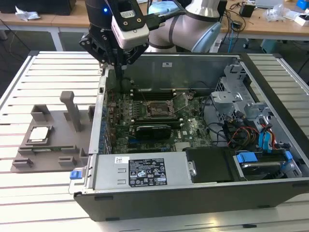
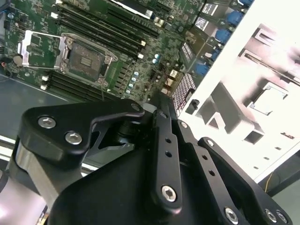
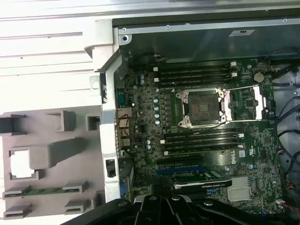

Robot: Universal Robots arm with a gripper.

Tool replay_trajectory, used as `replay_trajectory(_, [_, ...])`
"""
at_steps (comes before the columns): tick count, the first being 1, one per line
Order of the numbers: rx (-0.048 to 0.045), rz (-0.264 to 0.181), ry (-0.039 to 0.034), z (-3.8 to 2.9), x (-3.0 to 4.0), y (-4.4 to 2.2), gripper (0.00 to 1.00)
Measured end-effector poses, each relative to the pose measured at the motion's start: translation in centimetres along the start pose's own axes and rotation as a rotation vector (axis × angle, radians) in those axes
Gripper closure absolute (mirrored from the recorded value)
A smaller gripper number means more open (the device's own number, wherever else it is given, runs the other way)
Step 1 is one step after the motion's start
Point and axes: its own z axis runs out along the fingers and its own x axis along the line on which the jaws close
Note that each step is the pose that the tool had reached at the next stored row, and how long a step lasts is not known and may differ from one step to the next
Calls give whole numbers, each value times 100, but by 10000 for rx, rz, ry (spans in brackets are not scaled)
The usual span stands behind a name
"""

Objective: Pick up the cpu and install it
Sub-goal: 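Reach for the cpu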

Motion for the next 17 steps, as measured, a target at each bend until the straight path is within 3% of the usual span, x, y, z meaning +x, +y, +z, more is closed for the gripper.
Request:
replay_trajectory(3, [0,-1,0,-1,57,-4,89])
replay_trajectory(5, [0,1,0,-3,166,-12,89])
replay_trajectory(10, [-1,1,0,-6,333,-25,89])
replay_trajectory(17, [0,1,0,-7,419,-31,89])
